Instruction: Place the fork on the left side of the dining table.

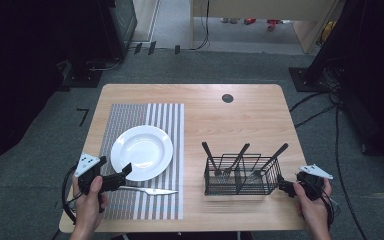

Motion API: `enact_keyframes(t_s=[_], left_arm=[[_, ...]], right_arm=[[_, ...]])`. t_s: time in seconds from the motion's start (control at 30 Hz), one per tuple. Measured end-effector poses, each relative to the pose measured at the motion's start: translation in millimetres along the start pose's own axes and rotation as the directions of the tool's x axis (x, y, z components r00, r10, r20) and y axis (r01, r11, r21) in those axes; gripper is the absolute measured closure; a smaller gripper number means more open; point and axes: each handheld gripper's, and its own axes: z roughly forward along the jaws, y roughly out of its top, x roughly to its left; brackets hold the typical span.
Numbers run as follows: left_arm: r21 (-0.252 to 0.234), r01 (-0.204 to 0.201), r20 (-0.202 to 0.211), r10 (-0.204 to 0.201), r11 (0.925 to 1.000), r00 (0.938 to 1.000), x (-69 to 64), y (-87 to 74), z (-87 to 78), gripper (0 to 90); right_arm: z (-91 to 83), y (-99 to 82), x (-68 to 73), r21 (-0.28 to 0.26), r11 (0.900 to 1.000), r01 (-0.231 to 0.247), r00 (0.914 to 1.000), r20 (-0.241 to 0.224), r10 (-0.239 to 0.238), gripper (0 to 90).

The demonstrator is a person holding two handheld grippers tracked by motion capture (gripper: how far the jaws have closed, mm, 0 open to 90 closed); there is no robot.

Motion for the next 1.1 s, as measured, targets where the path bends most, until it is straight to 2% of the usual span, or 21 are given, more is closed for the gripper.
enact_keyframes(t_s=[0.1, 0.2, 0.53, 0.67, 1.1], left_arm=[[-0.001, -0.006, 0.002, 0.006, 1.0, 1.0, -4.1, 2.7, 1.7, 2.3], [-0.009, -0.004, 0.017, 0.004, 1.0, 0.9998, -11.2, 8.6, 4.1, 2.3], [-0.008, -0.033, 0.06, 0.033, 0.9994, 0.9977, -34.6, 20.7, 12.8, 2.3], [-0.005, -0.055, 0.086, 0.055, 0.9985, 0.9948, -46.7, 26.0, 17.0, 2.3], [-0.017, -0.086, 0.161, 0.088, 0.9961, 0.9831, -81.9, 39.1, 28.3, 2.3]], right_arm=[[0.0, 0.0, -0.1, 0.0, 1.0, 0.001, 1.0, 0.0, -0.001, 4.1], [0.0, 0.0, 0.0, 0.0, 1.0, 0.0, 1.0, 0.0, 0.0, 4.1], [0.0, 0.0, 0.0, 0.0, 1.0, 0.0, 1.0, 0.0, 0.0, 4.1], [0.0, 0.0, 0.0, 0.0, 1.0, 0.0, 1.0, 0.0, 0.0, 4.0], [0.0, 0.0, 0.0, 0.0, 1.0, 0.0, 1.0, 0.0, 0.0, 4.1]])
